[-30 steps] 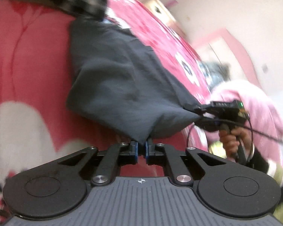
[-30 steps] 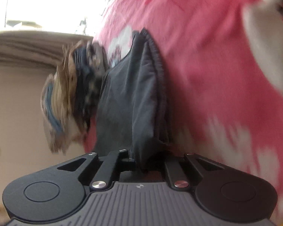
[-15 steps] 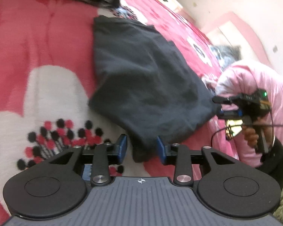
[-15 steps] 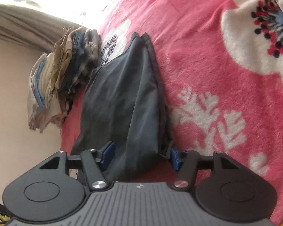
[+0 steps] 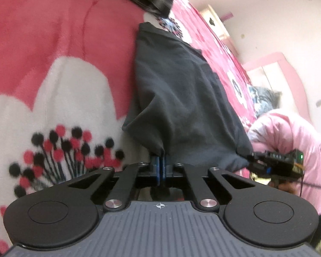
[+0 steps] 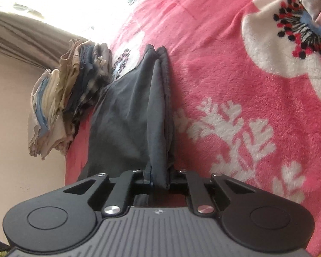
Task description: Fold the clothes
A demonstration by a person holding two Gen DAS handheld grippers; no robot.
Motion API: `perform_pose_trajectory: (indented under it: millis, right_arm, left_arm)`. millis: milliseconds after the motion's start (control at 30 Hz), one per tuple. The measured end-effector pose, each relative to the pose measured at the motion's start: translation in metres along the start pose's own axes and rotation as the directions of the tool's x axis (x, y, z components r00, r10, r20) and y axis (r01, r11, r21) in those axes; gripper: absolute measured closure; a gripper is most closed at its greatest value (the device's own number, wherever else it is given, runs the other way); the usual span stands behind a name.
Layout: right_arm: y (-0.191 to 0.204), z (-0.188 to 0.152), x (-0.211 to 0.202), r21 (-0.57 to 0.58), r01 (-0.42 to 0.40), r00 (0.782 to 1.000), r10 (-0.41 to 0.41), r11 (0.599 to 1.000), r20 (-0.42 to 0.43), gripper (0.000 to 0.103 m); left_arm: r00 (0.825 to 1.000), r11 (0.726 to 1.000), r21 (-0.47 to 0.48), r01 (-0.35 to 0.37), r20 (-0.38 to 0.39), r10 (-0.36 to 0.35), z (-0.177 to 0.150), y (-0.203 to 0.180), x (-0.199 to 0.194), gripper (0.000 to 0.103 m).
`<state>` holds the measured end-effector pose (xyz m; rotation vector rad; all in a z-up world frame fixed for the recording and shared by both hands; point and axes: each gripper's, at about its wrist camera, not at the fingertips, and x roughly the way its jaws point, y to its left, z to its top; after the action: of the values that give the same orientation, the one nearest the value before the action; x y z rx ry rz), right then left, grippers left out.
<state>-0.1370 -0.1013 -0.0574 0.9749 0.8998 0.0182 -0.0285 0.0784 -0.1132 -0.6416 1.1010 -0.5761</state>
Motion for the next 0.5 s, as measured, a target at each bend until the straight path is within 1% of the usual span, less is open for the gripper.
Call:
perform_pose_trajectory:
  millis: [133,200,300,333,400,500]
  right_arm:
    - [0.005,-0.006,-0.007,-0.024,0.0,1.0,0.0,1.0,0.007,0.092]
    - [0.007,-0.01,-0.011,-0.036,0.001,1.0,0.0,0.999,0.011,0.092]
    - [0.01,-0.014,-0.013,-0.057,0.015,1.0,-0.014,0.998,0.008,0.092]
    - [0.008,-0.015,-0.01,-0.063,0.028,1.0,-0.028,0.998,0.003,0.092]
    - [0.002,-0.015,-0.003,-0.07,0.054,0.998,-0.055,0.996,-0.01,0.092]
    - [-0.003,-0.016,0.001,-0.068,0.062,0.998,-0.063,0.996,-0.015,0.092]
  left_arm:
    - [1.0,1.0,0.001,-0.015,-0.019,0.015,-0.006,0.001,-0.003,0.103]
    - [1.0,1.0,0.016,-0.018,-0.024,0.019,-0.009,-0.002,-0.006,0.103]
    - [1.0,0.995,0.095,-0.027,-0.006,0.028,-0.01,-0.012,-0.015,0.103]
    - [0.999,0.994,0.105,-0.033,-0.006,0.034,-0.009,-0.012,-0.015,0.103]
    - [0.999,0.994,0.101,-0.041,-0.019,0.043,-0.008,-0.008,-0.008,0.103]
    - [0.997,0.988,0.142,-0.061,-0.046,0.068,-0.01,-0.004,0.007,0.102]
